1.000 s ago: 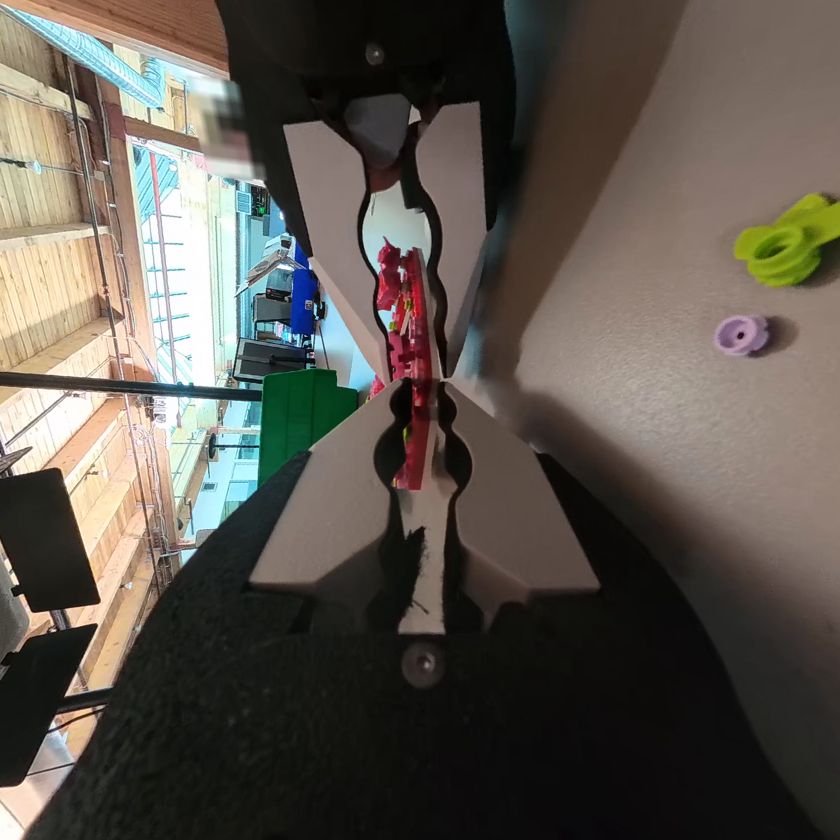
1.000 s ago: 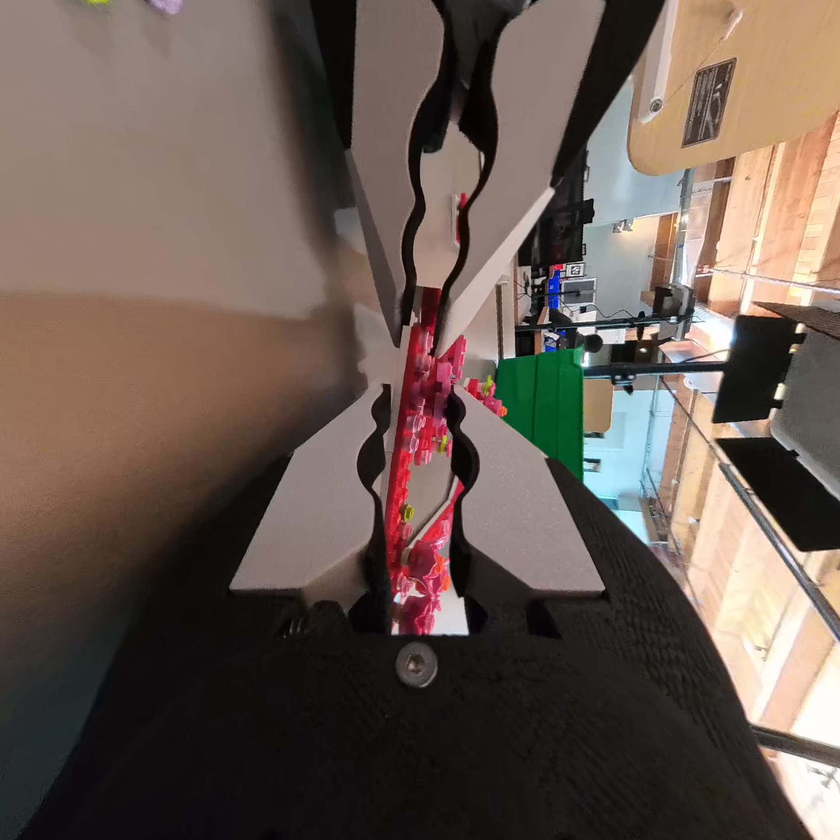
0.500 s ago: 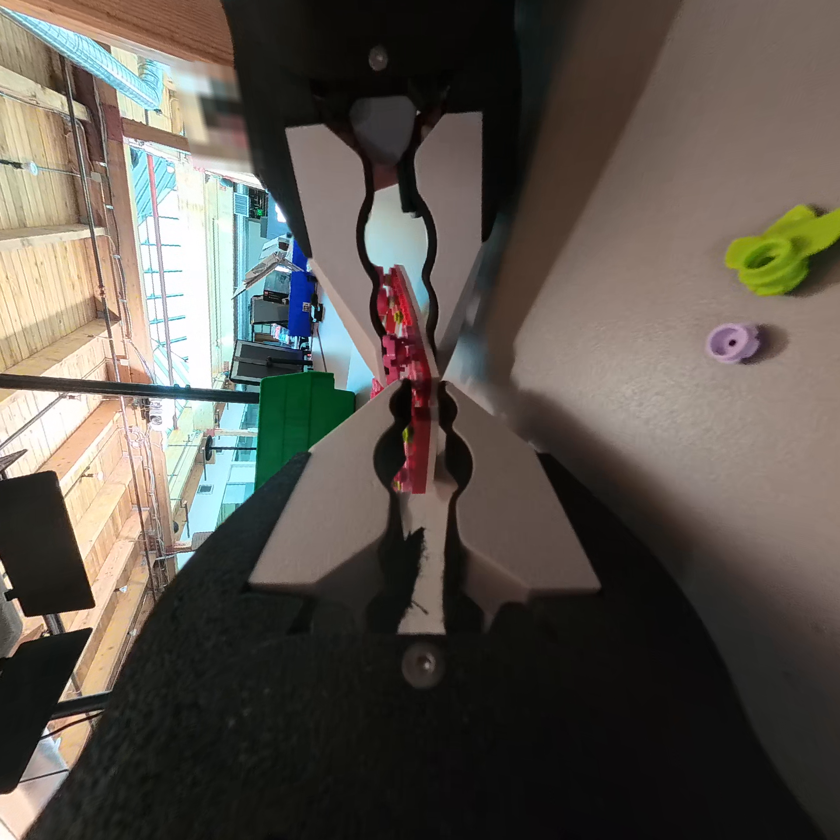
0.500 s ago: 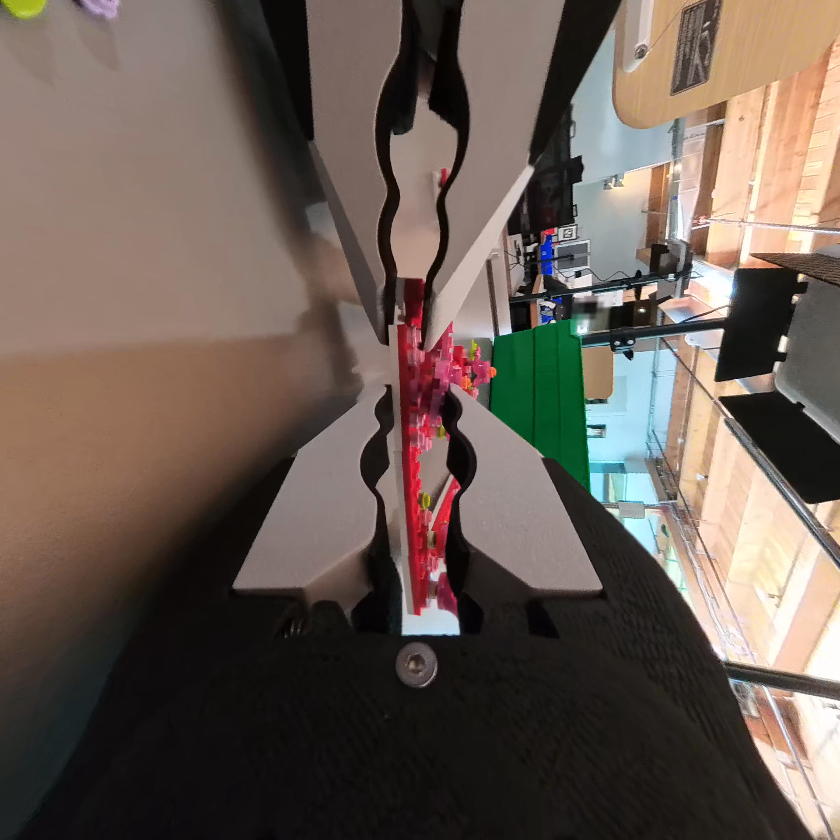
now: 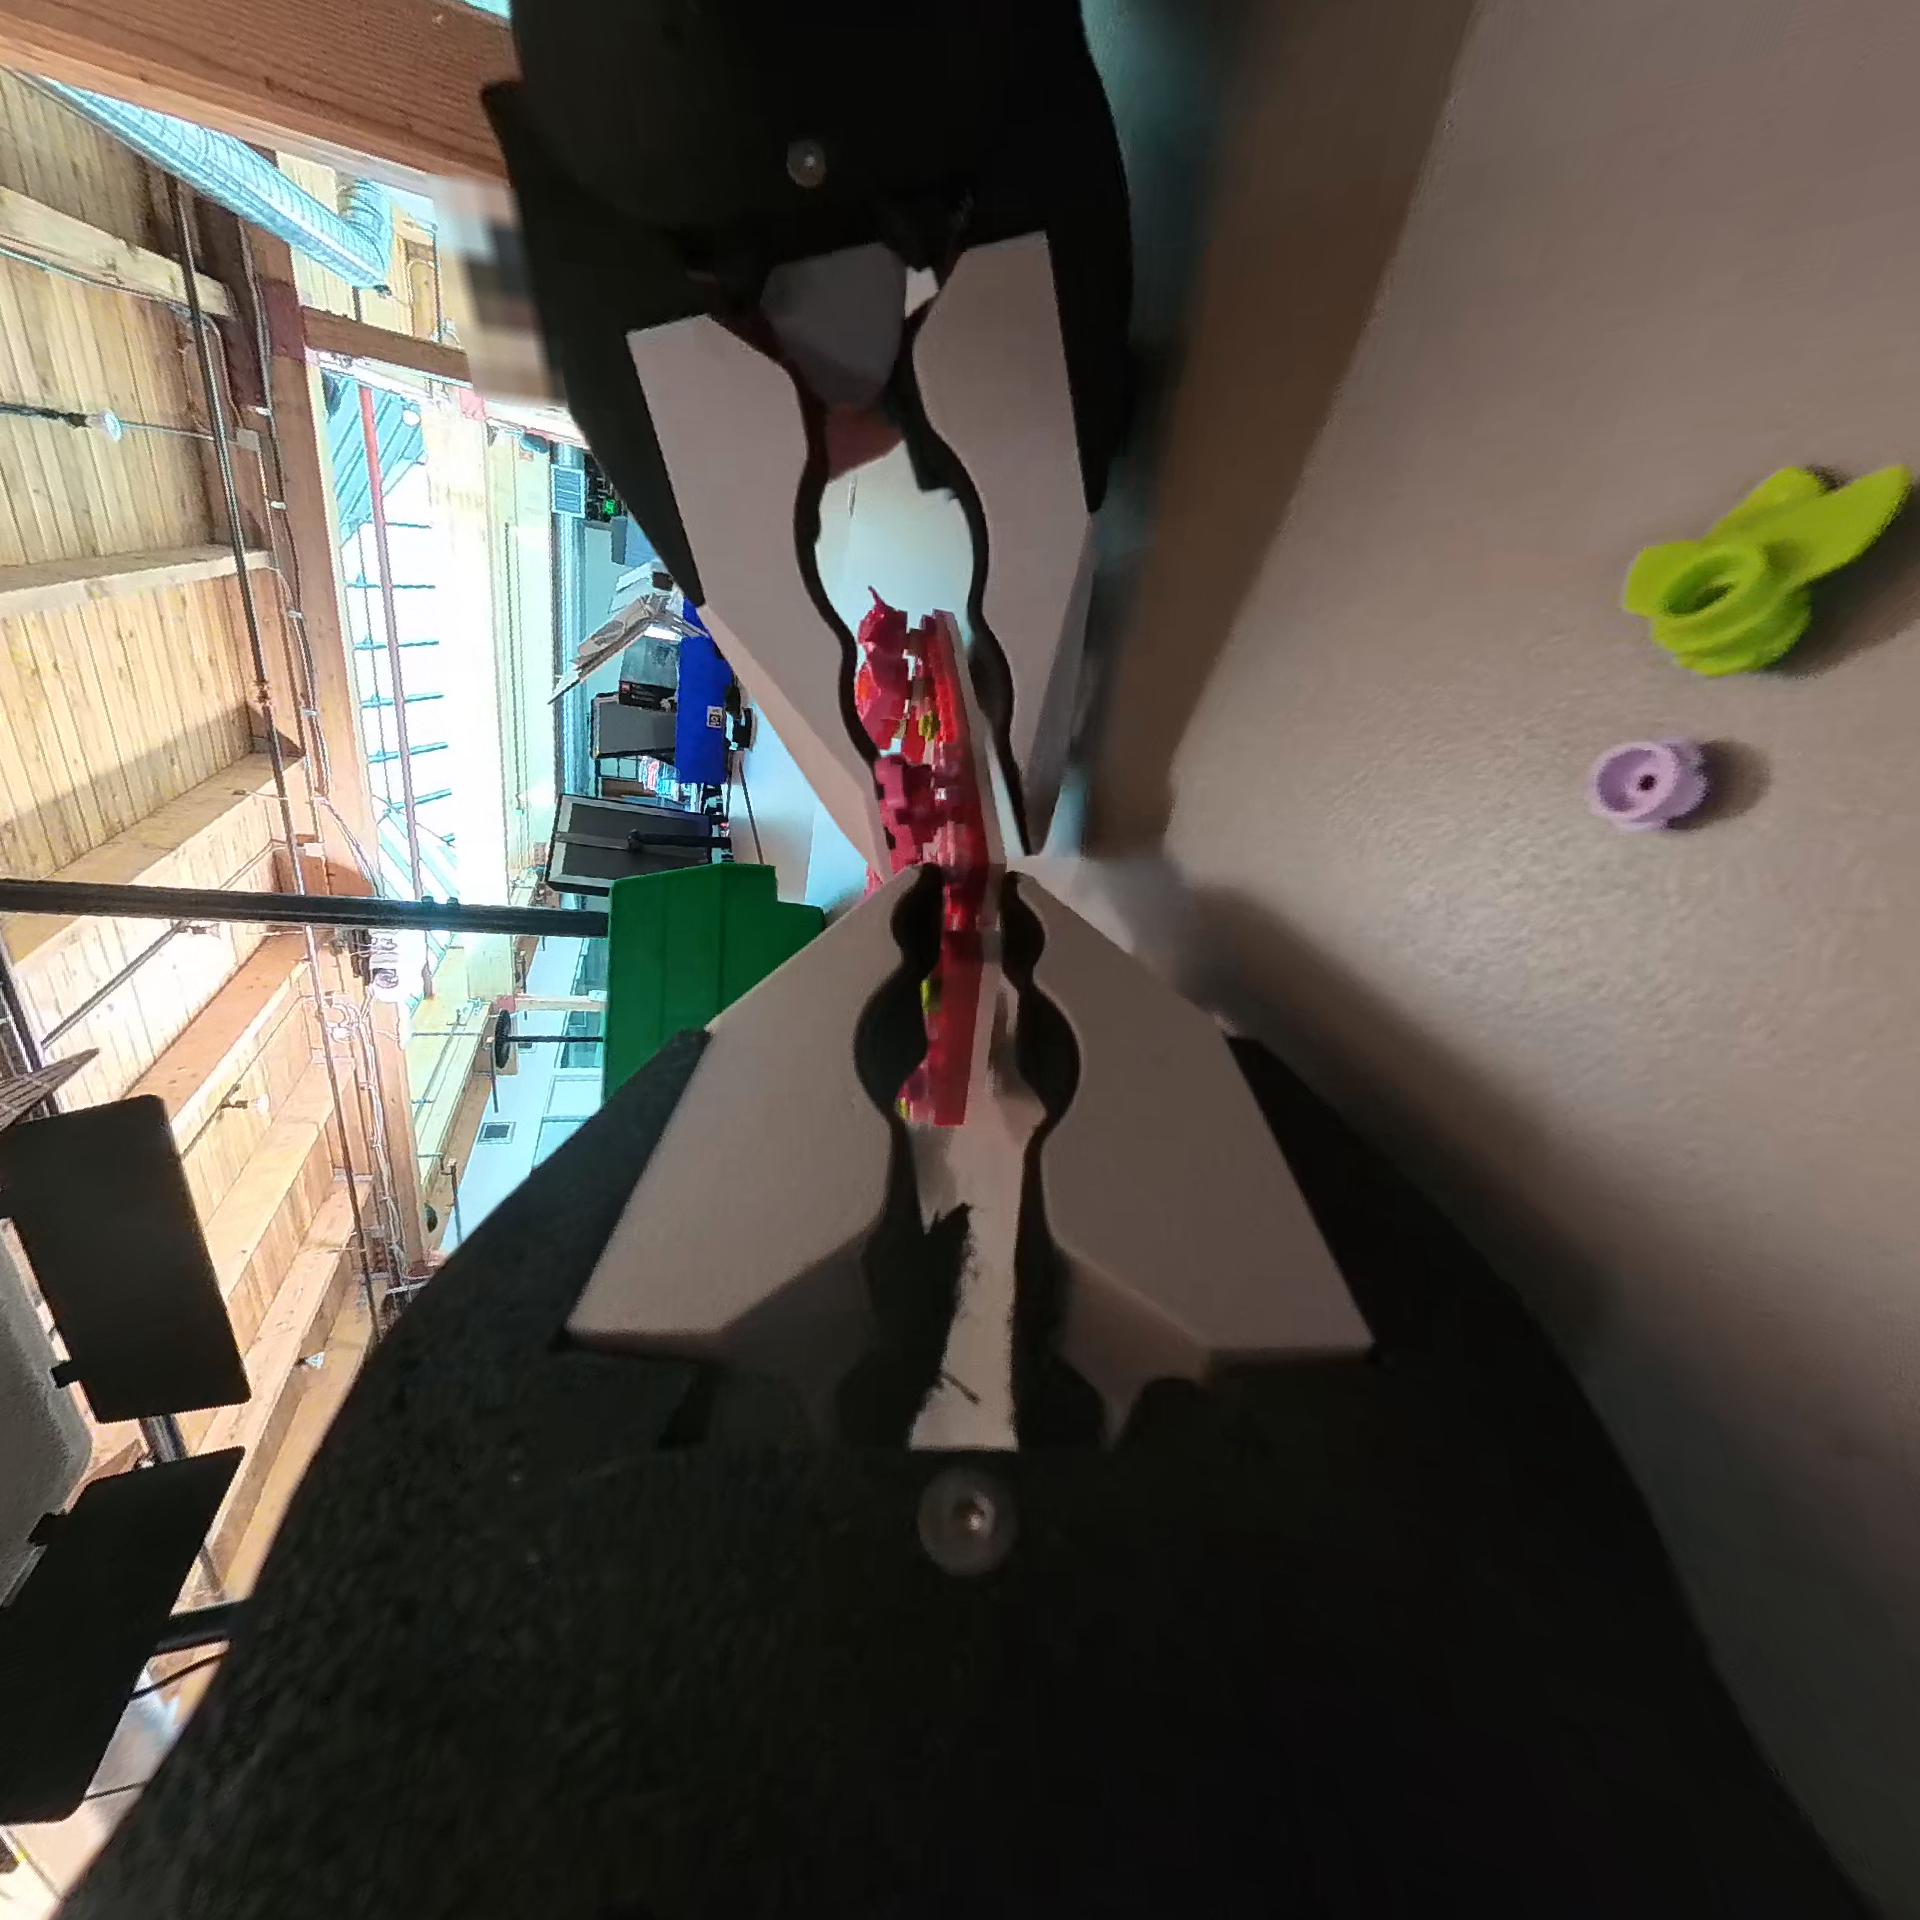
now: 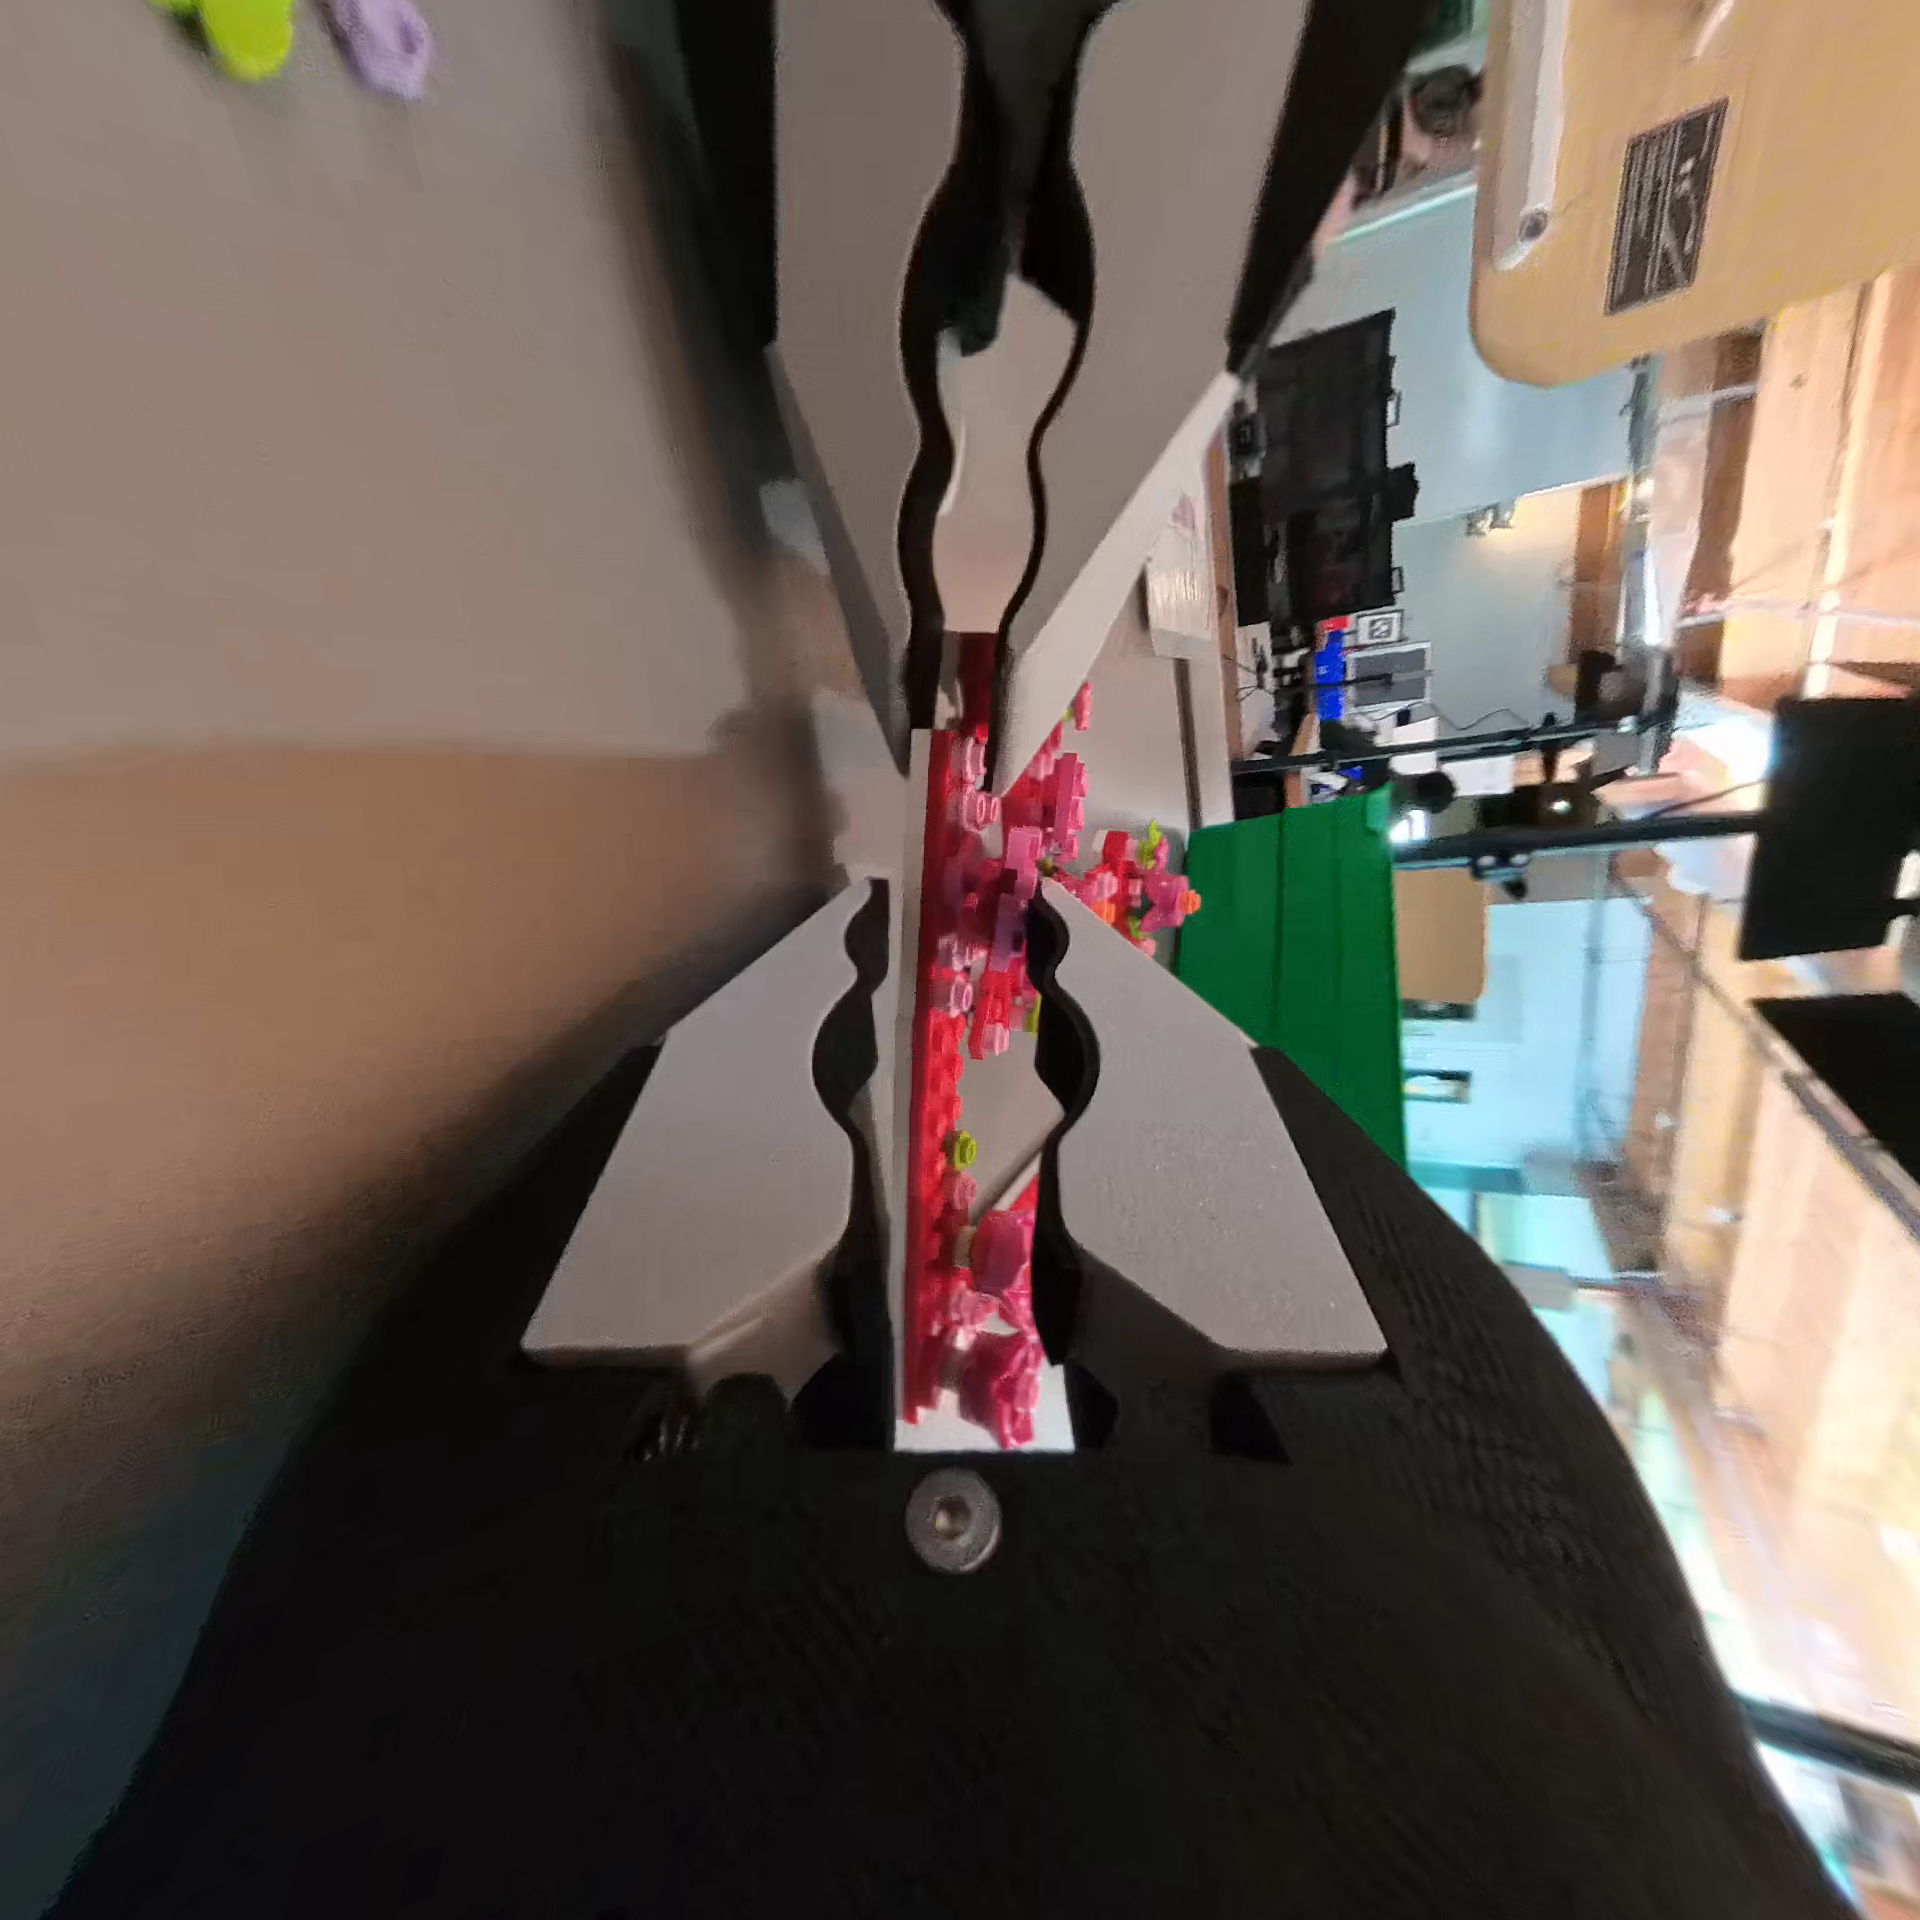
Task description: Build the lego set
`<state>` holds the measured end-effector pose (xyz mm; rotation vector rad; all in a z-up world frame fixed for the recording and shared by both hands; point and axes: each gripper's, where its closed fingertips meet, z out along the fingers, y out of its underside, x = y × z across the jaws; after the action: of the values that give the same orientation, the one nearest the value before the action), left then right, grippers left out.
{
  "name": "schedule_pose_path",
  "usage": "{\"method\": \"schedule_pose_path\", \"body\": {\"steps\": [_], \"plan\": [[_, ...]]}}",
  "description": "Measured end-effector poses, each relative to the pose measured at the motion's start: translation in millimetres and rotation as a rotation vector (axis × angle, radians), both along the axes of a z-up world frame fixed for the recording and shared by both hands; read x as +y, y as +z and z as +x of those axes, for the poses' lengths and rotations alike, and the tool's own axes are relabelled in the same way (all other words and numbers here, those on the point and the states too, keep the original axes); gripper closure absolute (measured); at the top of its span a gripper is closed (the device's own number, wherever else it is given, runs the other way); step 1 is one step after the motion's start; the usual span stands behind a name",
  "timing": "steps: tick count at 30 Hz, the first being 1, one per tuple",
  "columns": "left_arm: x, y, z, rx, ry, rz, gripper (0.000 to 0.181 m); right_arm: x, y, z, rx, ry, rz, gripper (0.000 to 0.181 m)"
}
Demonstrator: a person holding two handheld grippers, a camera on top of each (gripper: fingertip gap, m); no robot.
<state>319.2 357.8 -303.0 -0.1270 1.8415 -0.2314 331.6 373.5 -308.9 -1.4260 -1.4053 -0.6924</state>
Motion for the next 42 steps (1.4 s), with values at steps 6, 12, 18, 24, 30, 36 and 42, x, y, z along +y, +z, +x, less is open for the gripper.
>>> {"method": "schedule_pose_path", "body": {"steps": [6, 12, 18, 24, 30, 36, 42], "plan": [[0.5, 4.2, 0.2, -0.008, 0.003, -0.042, 0.173, -0.1, 6.1, -3.6, 0.107, -0.018, -0.016, 0.158], [1.6, 8.0, -0.1, -0.016, 0.004, -0.074, 0.173, 1.3, 10.2, -5.8, 0.176, -0.043, -0.042, 0.157], [1.9, 10.6, -0.1, -0.023, 0.002, -0.092, 0.173, 2.8, 11.8, -5.7, 0.207, -0.061, -0.072, 0.157], [2.9, 12.8, -0.1, -0.028, 0.003, -0.109, 0.173, 2.8, 13.7, -1.6, 0.276, -0.074, -0.099, 0.159], [3.6, 12.6, -0.2, -0.027, 0.004, -0.112, 0.173, 3.1, 14.5, -4.5, 0.312, -0.078, -0.11, 0.159], [3.9, 12.5, -0.2, -0.026, 0.004, -0.113, 0.173, 5.2, 13.5, -7.6, 0.325, -0.104, -0.135, 0.158], [3.6, 11.6, -0.2, -0.021, 0.003, -0.116, 0.173, 5.1, 12.4, -7.7, 0.319, -0.118, -0.15, 0.158]]}}
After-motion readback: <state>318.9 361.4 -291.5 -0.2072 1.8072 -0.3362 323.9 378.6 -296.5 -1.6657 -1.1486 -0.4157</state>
